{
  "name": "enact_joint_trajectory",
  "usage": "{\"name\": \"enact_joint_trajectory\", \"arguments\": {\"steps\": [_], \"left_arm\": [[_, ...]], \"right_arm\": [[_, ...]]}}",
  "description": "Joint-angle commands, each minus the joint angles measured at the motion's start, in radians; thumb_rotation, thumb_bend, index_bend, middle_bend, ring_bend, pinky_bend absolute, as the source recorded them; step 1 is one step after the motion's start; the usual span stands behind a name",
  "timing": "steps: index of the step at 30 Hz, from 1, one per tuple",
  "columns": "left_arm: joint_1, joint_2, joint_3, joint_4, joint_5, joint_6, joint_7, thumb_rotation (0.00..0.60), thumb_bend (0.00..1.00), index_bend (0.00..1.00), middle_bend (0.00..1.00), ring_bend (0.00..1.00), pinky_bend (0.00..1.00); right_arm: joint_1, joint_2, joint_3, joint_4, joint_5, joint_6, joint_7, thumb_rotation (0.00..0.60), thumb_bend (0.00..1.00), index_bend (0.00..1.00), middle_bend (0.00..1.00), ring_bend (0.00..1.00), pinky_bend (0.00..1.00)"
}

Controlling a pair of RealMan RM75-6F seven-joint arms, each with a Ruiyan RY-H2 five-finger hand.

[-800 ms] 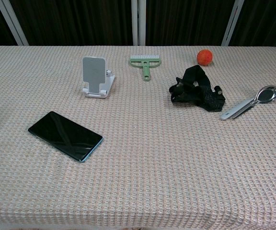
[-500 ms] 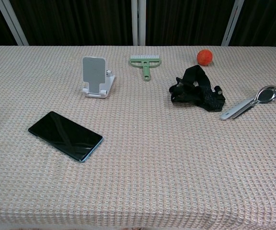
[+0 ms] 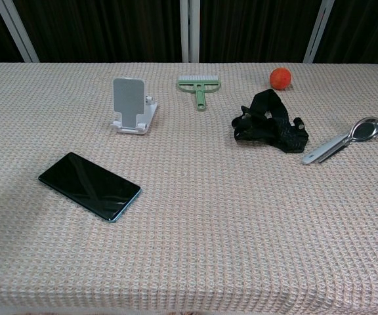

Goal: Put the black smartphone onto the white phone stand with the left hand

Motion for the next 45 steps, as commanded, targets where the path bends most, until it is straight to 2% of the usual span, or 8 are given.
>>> {"name": "enact_joint_trajectory", "arguments": {"steps": [1, 5, 8, 17, 24, 37, 45], "left_arm": [[-0.129, 0.004, -0.022, -0.043, 0.049, -0.163, 0.082, 0.591, 0.11, 0.08, 0.08, 0.07, 0.2], [-0.229, -0.033, -0.042, -0.033, 0.04, -0.305, 0.105, 0.6, 0.11, 0.08, 0.08, 0.07, 0.2], [-0.278, -0.073, -0.05, -0.015, 0.016, -0.373, 0.09, 0.6, 0.11, 0.08, 0.08, 0.07, 0.2], [-0.37, -0.17, -0.049, 0.063, -0.094, -0.559, 0.115, 0.6, 0.11, 0.08, 0.06, 0.07, 0.2], [-0.406, -0.208, -0.033, 0.088, -0.147, -0.618, 0.09, 0.6, 0.11, 0.08, 0.07, 0.07, 0.2], [-0.469, -0.257, -0.034, 0.099, -0.243, -0.689, 0.033, 0.6, 0.11, 0.09, 0.16, 0.07, 0.2], [-0.491, -0.273, -0.033, 0.114, -0.287, -0.707, 0.057, 0.6, 0.12, 0.1, 0.18, 0.07, 0.2]], "right_arm": [[-0.005, 0.011, 0.004, -0.013, -0.004, 0.016, -0.006, 0.6, 0.07, 0.0, 0.0, 0.0, 0.0], [-0.019, 0.021, 0.006, -0.013, 0.005, 0.035, 0.002, 0.6, 0.07, 0.0, 0.0, 0.0, 0.0], [-0.031, 0.024, 0.006, -0.002, 0.021, 0.04, 0.017, 0.6, 0.07, 0.0, 0.0, 0.0, 0.0], [-0.059, 0.021, 0.006, 0.037, 0.043, 0.058, 0.064, 0.6, 0.07, 0.0, 0.0, 0.0, 0.0], [-0.064, 0.013, 0.009, 0.057, 0.049, 0.059, 0.073, 0.6, 0.07, 0.0, 0.0, 0.0, 0.0], [-0.052, 0.006, 0.012, 0.041, 0.04, 0.042, 0.054, 0.6, 0.07, 0.0, 0.0, 0.0, 0.0], [-0.058, 0.003, 0.02, 0.056, 0.049, 0.052, 0.063, 0.6, 0.08, 0.0, 0.0, 0.0, 0.0]]}}
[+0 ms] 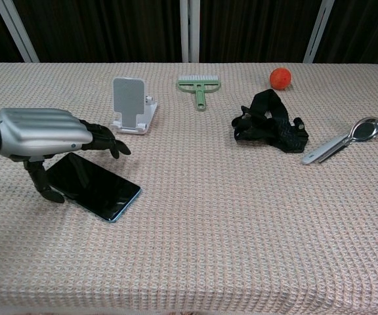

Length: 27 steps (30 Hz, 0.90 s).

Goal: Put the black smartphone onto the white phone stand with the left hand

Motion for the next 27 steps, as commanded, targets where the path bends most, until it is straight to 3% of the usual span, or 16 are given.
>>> {"name": "enact_joint_trajectory", "arguments": {"steps": [1, 18, 27], "left_arm": [[-0.006, -0.002, -0.002, 0.0, -0.015, -0.001, 0.004, 0.6, 0.12, 0.1, 0.18, 0.07, 0.2], [-0.036, 0.003, 0.011, -0.009, -0.076, -0.015, 0.038, 0.6, 0.17, 0.17, 0.16, 0.07, 0.2], [-0.038, 0.005, 0.02, -0.018, -0.109, -0.009, 0.091, 0.6, 0.17, 0.27, 0.11, 0.07, 0.2]], "right_arm": [[-0.001, 0.0, 0.001, 0.003, 0.002, -0.002, 0.003, 0.6, 0.08, 0.0, 0.0, 0.0, 0.0], [-0.002, 0.003, -0.001, -0.001, 0.004, -0.013, -0.005, 0.6, 0.08, 0.0, 0.0, 0.0, 0.0], [0.0, 0.003, -0.002, -0.005, 0.003, -0.019, -0.009, 0.6, 0.08, 0.0, 0.0, 0.0, 0.0]]}}
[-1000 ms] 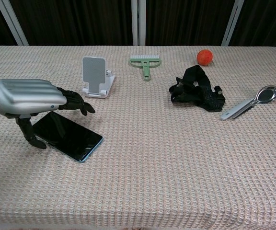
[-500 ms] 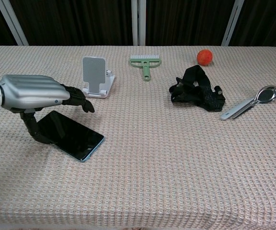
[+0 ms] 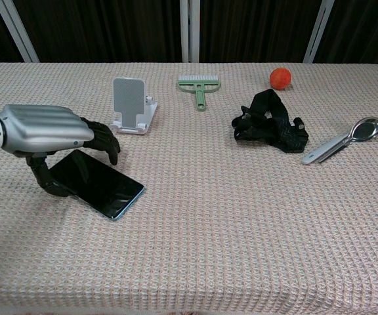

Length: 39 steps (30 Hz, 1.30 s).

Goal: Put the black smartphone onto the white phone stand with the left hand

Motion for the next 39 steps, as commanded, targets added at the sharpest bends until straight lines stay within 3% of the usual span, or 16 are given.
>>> {"name": "enact_joint_trajectory", "arguments": {"steps": [1, 5, 10, 17, 26, 39], "left_arm": [[0.0, 0.001, 0.003, -0.004, -0.003, 0.005, 0.006, 0.6, 0.17, 0.29, 0.11, 0.07, 0.2], [0.001, -0.002, 0.008, -0.004, -0.005, 0.014, 0.008, 0.6, 0.17, 0.42, 0.11, 0.07, 0.2], [-0.001, -0.003, 0.014, -0.003, -0.002, 0.02, -0.015, 0.6, 0.22, 0.5, 0.12, 0.07, 0.2], [0.003, -0.003, 0.024, 0.003, 0.024, 0.046, -0.052, 0.6, 0.29, 0.54, 0.29, 0.07, 0.2], [0.009, -0.007, 0.036, 0.021, 0.061, 0.086, -0.088, 0.6, 0.3, 0.55, 0.48, 0.12, 0.2], [0.02, 0.008, 0.052, 0.024, 0.127, 0.159, -0.102, 0.6, 0.33, 0.56, 0.58, 0.21, 0.21]], "right_arm": [[0.001, -0.001, -0.001, -0.001, 0.0, -0.003, -0.002, 0.6, 0.08, 0.0, 0.0, 0.0, 0.0], [0.003, 0.001, -0.001, -0.004, -0.001, -0.005, -0.006, 0.6, 0.08, 0.0, 0.0, 0.0, 0.0], [0.001, 0.006, -0.001, -0.011, -0.001, -0.005, -0.012, 0.6, 0.08, 0.0, 0.0, 0.0, 0.0], [0.003, 0.009, -0.004, -0.018, 0.002, -0.015, -0.018, 0.6, 0.08, 0.0, 0.0, 0.0, 0.0], [0.007, 0.012, -0.007, -0.021, 0.007, -0.034, -0.021, 0.6, 0.08, 0.0, 0.0, 0.0, 0.0], [0.006, 0.013, -0.008, -0.015, 0.013, -0.039, -0.015, 0.6, 0.08, 0.0, 0.0, 0.0, 0.0]]}}
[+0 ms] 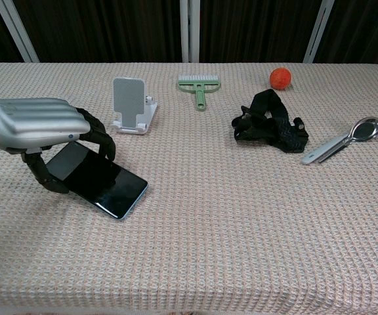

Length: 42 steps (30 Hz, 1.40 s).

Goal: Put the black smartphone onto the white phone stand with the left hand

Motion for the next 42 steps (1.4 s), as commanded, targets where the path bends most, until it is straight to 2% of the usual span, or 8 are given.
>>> {"name": "enact_joint_trajectory", "arguments": {"steps": [1, 8, 16, 21, 28, 33, 38, 42], "left_arm": [[0.002, 0.011, 0.007, -0.007, 0.014, 0.01, -0.001, 0.6, 0.33, 0.56, 0.59, 0.22, 0.21], [0.009, 0.015, 0.016, -0.008, 0.035, 0.034, -0.006, 0.6, 0.35, 0.56, 0.59, 0.41, 0.27], [0.007, 0.028, 0.012, -0.017, 0.046, 0.046, -0.001, 0.6, 0.37, 0.56, 0.59, 0.43, 0.28], [-0.001, 0.074, 0.007, -0.04, 0.079, 0.071, 0.058, 0.6, 0.37, 0.56, 0.59, 0.43, 0.28], [0.007, 0.175, -0.027, -0.073, 0.143, 0.159, 0.289, 0.6, 0.37, 0.56, 0.59, 0.43, 0.28], [0.001, 0.257, -0.077, -0.075, 0.194, 0.214, 0.503, 0.6, 0.37, 0.56, 0.59, 0.43, 0.28], [-0.028, 0.33, -0.123, -0.101, 0.23, 0.208, 0.646, 0.6, 0.37, 0.56, 0.6, 0.43, 0.28], [-0.072, 0.347, -0.15, -0.103, 0.265, 0.154, 0.76, 0.6, 0.37, 0.56, 0.61, 0.44, 0.28]], "right_arm": [[0.0, -0.001, 0.0, 0.001, 0.0, -0.001, 0.002, 0.6, 0.08, 0.0, 0.0, 0.0, 0.0], [0.002, 0.002, -0.005, 0.0, -0.001, -0.012, 0.006, 0.6, 0.08, 0.0, 0.0, 0.0, 0.0], [-0.003, 0.006, -0.001, -0.002, 0.002, 0.001, 0.007, 0.6, 0.08, 0.0, 0.0, 0.0, 0.0], [-0.004, 0.009, 0.0, -0.005, 0.0, 0.005, 0.007, 0.6, 0.08, 0.0, 0.0, 0.0, 0.0], [-0.004, 0.011, 0.003, -0.011, -0.003, 0.011, 0.004, 0.6, 0.08, 0.0, 0.0, 0.0, 0.0], [-0.006, 0.013, 0.004, -0.018, -0.01, 0.022, -0.001, 0.6, 0.08, 0.0, 0.0, 0.0, 0.0], [-0.009, 0.015, 0.006, -0.025, -0.014, 0.035, -0.005, 0.6, 0.08, 0.0, 0.0, 0.0, 0.0], [-0.011, 0.013, 0.011, -0.025, -0.021, 0.052, 0.005, 0.6, 0.08, 0.0, 0.0, 0.0, 0.0]]}}
